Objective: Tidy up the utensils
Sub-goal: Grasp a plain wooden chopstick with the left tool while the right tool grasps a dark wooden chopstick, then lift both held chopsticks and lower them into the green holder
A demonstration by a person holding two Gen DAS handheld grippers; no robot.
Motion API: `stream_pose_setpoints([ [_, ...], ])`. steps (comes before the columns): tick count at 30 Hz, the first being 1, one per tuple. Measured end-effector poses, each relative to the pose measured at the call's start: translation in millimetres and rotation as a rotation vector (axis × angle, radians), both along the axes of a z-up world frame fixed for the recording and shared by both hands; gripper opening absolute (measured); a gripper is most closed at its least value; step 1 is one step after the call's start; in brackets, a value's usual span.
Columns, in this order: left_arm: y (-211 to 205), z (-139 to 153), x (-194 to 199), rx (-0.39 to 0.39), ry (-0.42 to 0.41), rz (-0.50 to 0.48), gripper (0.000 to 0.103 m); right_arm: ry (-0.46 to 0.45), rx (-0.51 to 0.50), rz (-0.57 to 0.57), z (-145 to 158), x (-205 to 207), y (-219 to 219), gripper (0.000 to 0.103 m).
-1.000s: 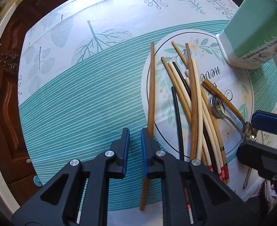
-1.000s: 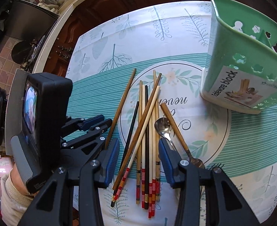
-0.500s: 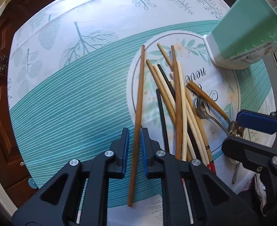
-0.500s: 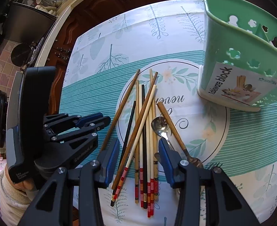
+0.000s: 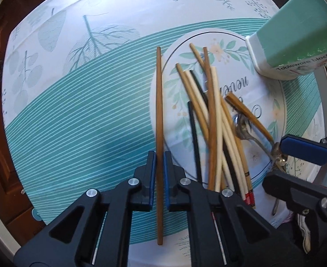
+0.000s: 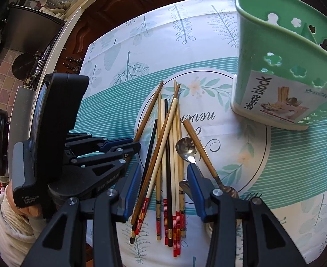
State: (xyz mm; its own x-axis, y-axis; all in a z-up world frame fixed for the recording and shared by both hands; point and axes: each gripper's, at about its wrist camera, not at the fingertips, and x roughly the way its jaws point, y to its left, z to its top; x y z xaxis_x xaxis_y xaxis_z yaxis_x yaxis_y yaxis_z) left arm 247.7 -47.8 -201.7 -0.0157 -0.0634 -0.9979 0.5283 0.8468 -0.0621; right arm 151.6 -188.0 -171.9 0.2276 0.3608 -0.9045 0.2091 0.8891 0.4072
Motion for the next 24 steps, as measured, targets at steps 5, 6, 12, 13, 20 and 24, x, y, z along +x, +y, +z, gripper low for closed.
stream_pose_setpoints([
  [5, 18, 2, -8, 0.008, -0.018, 0.062, 0.004, 0.001, 0.005, 0.011, -1, 5, 7, 0.043],
  [6, 23, 3, -10, 0.000, -0.019, 0.079, 0.004, 0.003, 0.007, 0.011, -2, 7, 8, 0.043],
  [12, 51, 7, -19, -0.043, -0.029, 0.142, 0.004, 0.044, 0.067, 0.003, -17, 21, 22, 0.032],
  [13, 55, 8, -21, -0.048, -0.029, 0.147, 0.004, 0.059, 0.080, 0.001, -21, 22, 25, 0.028],
  [20, 66, 14, -27, -0.083, -0.018, 0.147, 0.004, 0.116, 0.070, -0.031, -41, 30, 37, 0.025],
  [24, 73, 13, -19, -0.100, -0.020, 0.142, 0.004, 0.131, 0.044, -0.056, -46, 34, 37, 0.021],
])
